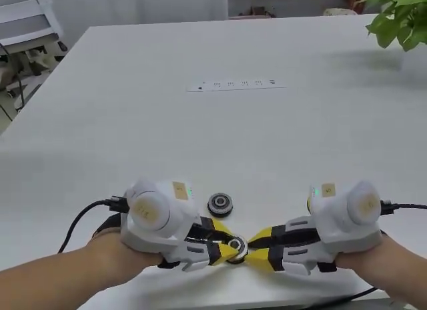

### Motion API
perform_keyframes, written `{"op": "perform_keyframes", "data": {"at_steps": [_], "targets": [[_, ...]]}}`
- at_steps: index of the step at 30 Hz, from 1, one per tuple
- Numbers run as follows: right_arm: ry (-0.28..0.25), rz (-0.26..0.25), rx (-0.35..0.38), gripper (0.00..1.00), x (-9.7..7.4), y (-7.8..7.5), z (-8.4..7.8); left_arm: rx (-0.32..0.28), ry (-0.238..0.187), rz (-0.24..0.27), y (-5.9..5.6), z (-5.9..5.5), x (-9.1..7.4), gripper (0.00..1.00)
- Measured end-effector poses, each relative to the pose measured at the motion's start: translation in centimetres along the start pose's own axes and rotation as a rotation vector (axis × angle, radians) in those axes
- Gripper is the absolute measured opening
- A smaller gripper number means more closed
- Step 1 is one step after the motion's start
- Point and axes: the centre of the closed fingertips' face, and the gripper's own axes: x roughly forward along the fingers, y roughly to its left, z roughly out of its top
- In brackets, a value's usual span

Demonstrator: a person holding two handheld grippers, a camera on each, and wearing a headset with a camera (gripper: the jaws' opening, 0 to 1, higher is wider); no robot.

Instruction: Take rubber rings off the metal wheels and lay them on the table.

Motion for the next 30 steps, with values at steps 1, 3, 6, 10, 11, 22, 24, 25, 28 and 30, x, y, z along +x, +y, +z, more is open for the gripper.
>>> {"op": "perform_keyframes", "data": {"at_steps": [1,3,6,10,11,22,24,25,28,30], "targets": [[0.000,0.002,0.003,0.10,0.0,0.0,0.0,0.000,-0.001,0.000,0.0,0.0,0.0,0.13],[0.010,0.001,0.009,0.04,0.0,-0.3,-0.2,0.000,-0.001,0.001,0.0,0.0,0.0,0.13],[0.012,0.001,0.031,0.01,0.2,-0.5,-0.2,0.006,-0.001,0.003,0.0,0.0,0.0,0.13],[0.010,-0.012,0.069,0.00,0.2,-0.6,-0.1,0.013,0.000,0.010,0.0,0.0,0.0,0.13],[0.008,-0.014,0.078,0.00,0.2,-0.7,-0.1,0.014,0.000,0.011,0.0,0.0,0.0,0.13],[-0.037,-0.042,0.215,0.00,0.1,-0.8,0.0,0.030,0.005,0.019,0.0,0.0,-0.1,0.13],[-0.039,-0.044,0.221,0.00,0.1,-0.8,0.1,0.030,0.004,0.020,0.1,0.0,-0.1,0.13],[-0.040,-0.043,0.224,0.00,0.0,-0.8,0.1,0.030,0.004,0.021,0.1,0.0,-0.1,0.13],[-0.047,-0.050,0.238,0.00,-0.1,-0.9,0.2,0.028,0.004,0.023,0.1,0.0,-0.1,0.13],[-0.063,-0.056,0.263,0.00,-0.2,-1.2,0.3,0.029,0.004,0.025,0.1,0.0,-0.1,0.13]]}}
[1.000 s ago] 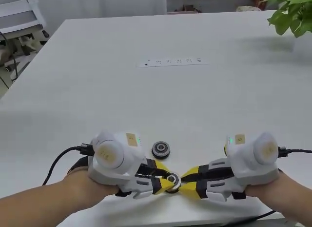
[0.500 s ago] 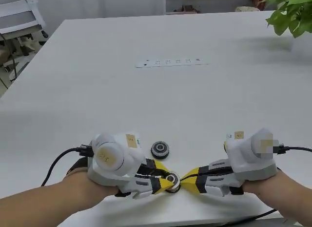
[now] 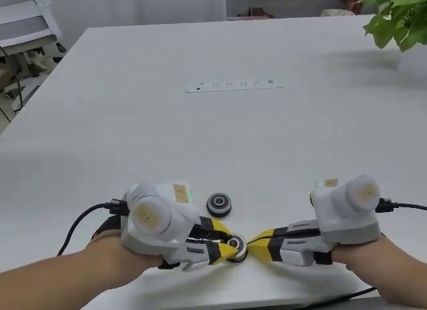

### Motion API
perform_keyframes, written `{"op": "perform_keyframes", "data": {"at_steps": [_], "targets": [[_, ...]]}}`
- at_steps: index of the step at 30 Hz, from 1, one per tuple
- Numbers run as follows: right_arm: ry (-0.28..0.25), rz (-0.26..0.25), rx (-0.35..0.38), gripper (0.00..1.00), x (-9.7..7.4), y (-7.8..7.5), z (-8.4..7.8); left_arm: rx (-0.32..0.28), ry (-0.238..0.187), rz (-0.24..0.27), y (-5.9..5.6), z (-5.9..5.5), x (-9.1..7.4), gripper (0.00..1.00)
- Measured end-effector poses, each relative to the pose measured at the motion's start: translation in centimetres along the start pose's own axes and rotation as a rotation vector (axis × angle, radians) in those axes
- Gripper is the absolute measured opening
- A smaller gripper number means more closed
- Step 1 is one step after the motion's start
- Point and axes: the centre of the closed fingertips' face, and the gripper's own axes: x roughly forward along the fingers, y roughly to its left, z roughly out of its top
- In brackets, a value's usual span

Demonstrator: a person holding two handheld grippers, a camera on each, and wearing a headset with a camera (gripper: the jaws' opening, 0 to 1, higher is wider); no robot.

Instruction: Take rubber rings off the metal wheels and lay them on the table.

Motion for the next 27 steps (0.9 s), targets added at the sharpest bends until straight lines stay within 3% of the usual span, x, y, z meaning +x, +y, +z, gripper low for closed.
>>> {"op": "perform_keyframes", "data": {"at_steps": [9,27], "targets": [[-0.045,0.000,0.048,0.00,-0.4,-0.1,1.1,-0.004,0.003,0.007,0.0,0.0,0.1,0.13],[-0.066,0.019,0.073,0.00,-0.5,0.6,1.6,-0.005,0.015,0.025,0.1,0.0,0.1,0.12]]}}
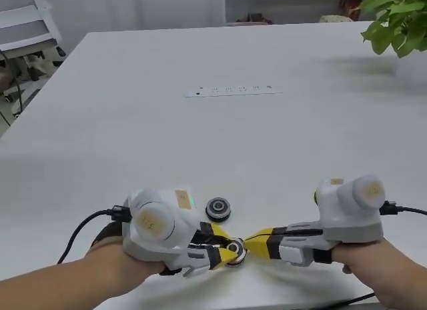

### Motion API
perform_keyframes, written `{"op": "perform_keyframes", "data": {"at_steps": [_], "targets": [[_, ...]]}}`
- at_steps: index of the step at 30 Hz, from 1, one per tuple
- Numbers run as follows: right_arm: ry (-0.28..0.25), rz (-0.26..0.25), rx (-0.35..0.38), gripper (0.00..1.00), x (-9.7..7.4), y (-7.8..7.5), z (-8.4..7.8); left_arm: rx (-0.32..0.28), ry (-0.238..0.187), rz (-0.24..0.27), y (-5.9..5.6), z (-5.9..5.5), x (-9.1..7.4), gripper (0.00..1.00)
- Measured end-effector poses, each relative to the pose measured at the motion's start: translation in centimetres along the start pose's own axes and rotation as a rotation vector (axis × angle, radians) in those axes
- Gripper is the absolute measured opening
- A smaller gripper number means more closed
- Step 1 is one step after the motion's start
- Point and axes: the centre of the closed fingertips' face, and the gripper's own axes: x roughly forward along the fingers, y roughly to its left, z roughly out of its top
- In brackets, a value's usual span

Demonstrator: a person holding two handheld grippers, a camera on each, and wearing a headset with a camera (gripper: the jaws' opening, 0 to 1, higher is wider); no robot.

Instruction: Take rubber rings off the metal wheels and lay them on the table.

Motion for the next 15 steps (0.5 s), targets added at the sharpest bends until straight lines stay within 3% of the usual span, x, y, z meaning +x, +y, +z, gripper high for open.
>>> {"op": "perform_keyframes", "data": {"at_steps": [10,15], "targets": [[0.011,0.032,-0.032,0.00,0.4,0.9,0.0,0.006,-0.001,0.001,0.0,0.0,0.0,0.12],[0.007,0.076,-0.059,0.00,0.7,1.8,0.3,0.006,-0.002,0.001,-0.1,0.1,0.1,0.12]]}}
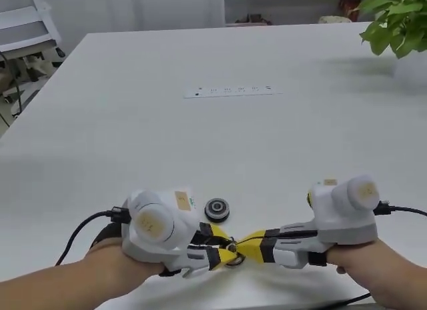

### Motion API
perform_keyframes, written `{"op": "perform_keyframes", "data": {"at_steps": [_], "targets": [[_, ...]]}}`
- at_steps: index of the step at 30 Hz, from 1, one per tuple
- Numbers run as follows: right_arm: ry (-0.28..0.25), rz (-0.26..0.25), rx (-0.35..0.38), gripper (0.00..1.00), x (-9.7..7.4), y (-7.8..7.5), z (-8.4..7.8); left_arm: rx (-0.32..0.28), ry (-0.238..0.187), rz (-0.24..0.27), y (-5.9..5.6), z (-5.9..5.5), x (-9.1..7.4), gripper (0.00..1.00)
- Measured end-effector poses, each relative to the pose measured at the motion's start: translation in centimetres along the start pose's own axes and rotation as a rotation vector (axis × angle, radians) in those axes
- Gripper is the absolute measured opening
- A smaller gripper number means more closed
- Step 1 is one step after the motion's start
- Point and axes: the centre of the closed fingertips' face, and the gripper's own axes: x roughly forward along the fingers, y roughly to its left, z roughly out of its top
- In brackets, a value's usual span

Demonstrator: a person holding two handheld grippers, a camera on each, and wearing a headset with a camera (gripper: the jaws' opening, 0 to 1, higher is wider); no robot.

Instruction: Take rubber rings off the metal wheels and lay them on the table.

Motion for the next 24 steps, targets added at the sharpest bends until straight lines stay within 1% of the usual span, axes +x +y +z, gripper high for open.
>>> {"op": "perform_keyframes", "data": {"at_steps": [1,8,12,19,22,24], "targets": [[0.006,0.002,0.005,0.00,0.1,0.1,-0.1,0.000,0.000,0.001,0.0,0.0,0.0,0.12],[0.002,-0.018,-0.005,0.00,-0.2,-0.5,-0.3,-0.005,-0.004,-0.002,0.0,0.0,0.0,0.13],[0.016,-0.030,-0.027,0.00,-0.2,-0.8,-0.6,-0.008,-0.011,-0.011,0.0,0.1,0.0,0.13],[0.003,-0.040,-0.028,0.00,-0.5,-1.1,-0.3,0.010,-0.012,-0.020,-0.1,0.1,0.0,0.15],[-0.003,-0.042,-0.025,0.00,-0.6,-1.1,-0.1,0.006,-0.012,-0.027,-0.1,0.1,-0.2,0.19],[-0.001,-0.043,-0.029,0.00,-0.6,-1.1,-0.1,-0.004,-0.011,-0.035,-0.2,0.1,-0.3,0.19]]}}
